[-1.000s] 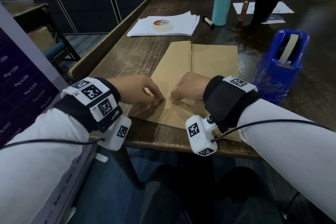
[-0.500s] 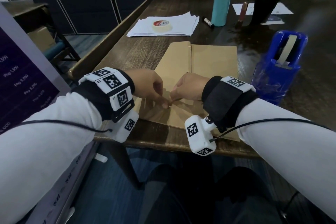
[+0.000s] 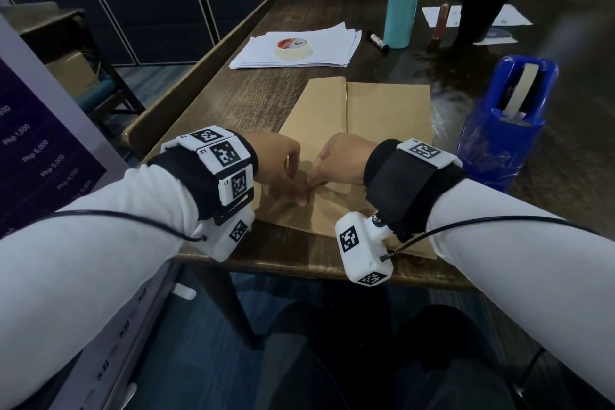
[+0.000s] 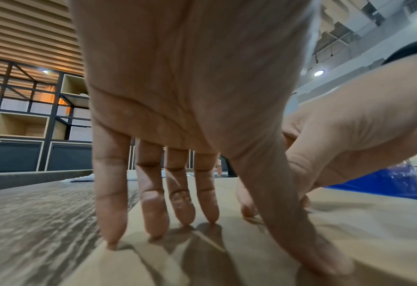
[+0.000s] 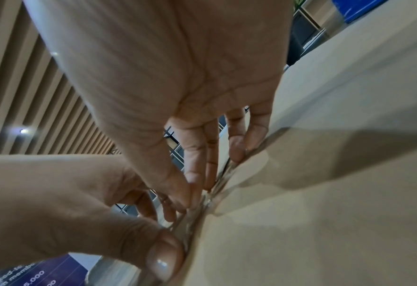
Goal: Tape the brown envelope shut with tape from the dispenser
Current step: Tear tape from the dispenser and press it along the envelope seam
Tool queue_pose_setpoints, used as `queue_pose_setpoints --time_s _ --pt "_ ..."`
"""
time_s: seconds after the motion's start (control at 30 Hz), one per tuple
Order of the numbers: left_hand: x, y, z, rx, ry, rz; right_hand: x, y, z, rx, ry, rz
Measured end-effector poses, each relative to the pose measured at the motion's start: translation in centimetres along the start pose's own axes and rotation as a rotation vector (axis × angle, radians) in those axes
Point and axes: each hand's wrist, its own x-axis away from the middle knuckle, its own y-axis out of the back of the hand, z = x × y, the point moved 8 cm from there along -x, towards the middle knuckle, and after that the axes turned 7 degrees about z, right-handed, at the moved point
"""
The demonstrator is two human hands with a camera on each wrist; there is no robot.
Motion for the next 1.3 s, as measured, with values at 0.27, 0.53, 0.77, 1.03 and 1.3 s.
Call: queue_pose_setpoints --time_s 0.27,0.53,0.77,1.03,1.3 --pt "-0.1 -0.1 -0.1 -0.014 -0.030 -0.001 0.2 0.3 0.1 0.049 -0.008 -0.013" --pt "0.2 -0.1 -0.4 -0.037 -0.044 -0.011 0.6 0.3 0.8 0.149 0.001 0.030" --pt "0.4 -0.1 -0.5 -0.041 -0.049 -0.006 0.1 0.1 1.1 0.231 -0.008 0.039" --pt "0.5 -0.1 -0.6 -0.051 -0.051 -0.003 -0.4 0.0 1.1 0.390 -0.044 0.064" --pt "0.3 -0.2 -0.5 -0.051 -0.078 -0.025 -1.4 0.6 1.0 0.446 -0.104 0.242"
